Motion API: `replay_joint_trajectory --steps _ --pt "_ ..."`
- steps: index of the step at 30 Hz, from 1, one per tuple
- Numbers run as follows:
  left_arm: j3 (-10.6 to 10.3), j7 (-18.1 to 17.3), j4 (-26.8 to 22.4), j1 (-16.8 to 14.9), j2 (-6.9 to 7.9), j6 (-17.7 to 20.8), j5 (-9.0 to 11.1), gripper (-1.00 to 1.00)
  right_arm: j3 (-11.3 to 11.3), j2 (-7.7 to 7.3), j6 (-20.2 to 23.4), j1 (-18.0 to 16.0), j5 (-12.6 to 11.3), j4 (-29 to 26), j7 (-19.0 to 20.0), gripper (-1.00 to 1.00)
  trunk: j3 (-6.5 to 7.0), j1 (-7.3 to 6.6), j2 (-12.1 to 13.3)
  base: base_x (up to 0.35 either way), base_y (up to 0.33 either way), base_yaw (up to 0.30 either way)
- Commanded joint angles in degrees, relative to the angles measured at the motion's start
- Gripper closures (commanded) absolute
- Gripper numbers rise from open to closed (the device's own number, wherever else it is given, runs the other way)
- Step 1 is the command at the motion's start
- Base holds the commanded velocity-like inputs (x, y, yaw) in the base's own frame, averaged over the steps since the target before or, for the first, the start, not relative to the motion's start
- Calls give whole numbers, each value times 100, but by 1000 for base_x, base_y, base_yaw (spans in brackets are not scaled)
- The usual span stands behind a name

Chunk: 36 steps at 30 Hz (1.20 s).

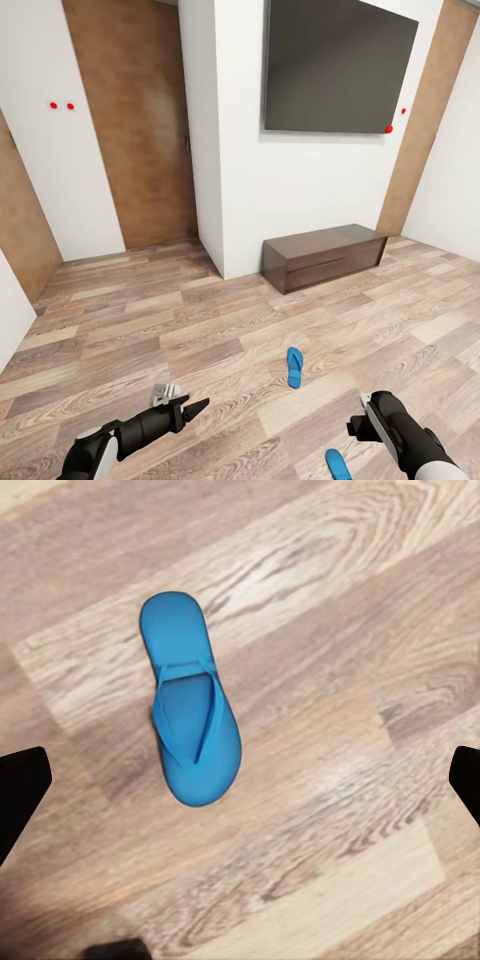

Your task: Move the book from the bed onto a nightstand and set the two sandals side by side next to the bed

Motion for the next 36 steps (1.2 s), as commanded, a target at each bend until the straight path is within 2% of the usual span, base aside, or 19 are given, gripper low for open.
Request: replay_joint_trajectory --steps 1,16,36 --pt "12 -16 1 -2 -5 42 25 -100 -4 0 25 -2 10 -7 5 -100 -24 21 -44 0 0 0" --pt "12 -16 -1 -3 -5 42 23 -100 -4 1 25 -2 8 -7 5 -100 -293 351 -646 0 0 0" --pt "12 -16 -2 -2 -5 42 26 -100 -4 1 12 -2 12 -2 0 -100 -737 402 -672 0 0 0"
